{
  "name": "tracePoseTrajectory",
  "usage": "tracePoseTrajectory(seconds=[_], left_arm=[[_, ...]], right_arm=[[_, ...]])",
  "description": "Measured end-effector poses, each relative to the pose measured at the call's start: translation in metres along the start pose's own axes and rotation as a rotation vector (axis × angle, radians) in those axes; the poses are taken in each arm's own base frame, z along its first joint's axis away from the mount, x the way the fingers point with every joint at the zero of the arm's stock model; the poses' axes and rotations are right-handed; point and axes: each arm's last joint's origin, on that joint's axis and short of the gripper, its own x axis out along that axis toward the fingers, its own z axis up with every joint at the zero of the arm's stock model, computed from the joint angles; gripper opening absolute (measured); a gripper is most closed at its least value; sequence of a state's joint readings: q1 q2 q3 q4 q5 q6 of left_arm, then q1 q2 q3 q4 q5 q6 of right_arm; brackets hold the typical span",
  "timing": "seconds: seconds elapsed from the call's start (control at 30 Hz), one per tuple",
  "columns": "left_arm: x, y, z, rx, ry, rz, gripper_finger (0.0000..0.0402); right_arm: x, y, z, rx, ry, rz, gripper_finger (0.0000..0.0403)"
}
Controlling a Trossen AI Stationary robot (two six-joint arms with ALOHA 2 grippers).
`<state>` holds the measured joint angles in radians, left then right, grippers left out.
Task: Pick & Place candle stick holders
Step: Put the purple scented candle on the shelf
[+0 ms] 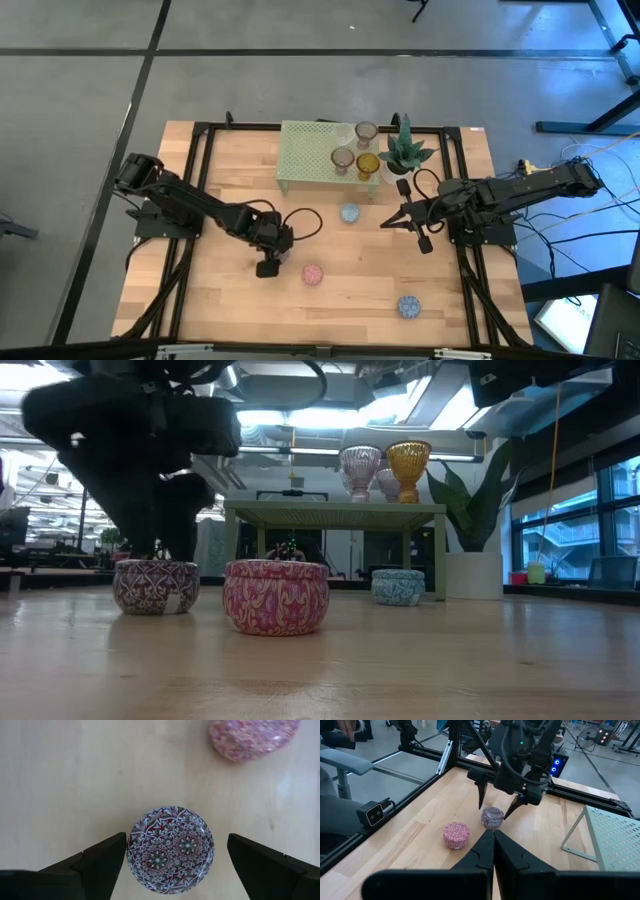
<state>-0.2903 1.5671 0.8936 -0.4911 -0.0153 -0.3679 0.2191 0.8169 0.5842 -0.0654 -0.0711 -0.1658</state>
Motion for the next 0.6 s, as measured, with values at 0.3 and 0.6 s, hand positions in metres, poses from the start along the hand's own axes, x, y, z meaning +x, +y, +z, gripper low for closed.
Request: tracePoseTrajectory(seconds=[0.3, 0.6], left_arm=[[0.0, -0.009, -0.004, 0.023, -0.016, 0.059, 0.0345], [0.0, -0.016, -0.007, 0.015, -0.017, 0.052, 0.0345]], right_arm=[[0.0, 0.0, 0.0, 0.0, 0.0, 0.0, 0.0007], [0.0, 0.0, 0.0, 0.0, 0.0, 0.0, 0.0007]])
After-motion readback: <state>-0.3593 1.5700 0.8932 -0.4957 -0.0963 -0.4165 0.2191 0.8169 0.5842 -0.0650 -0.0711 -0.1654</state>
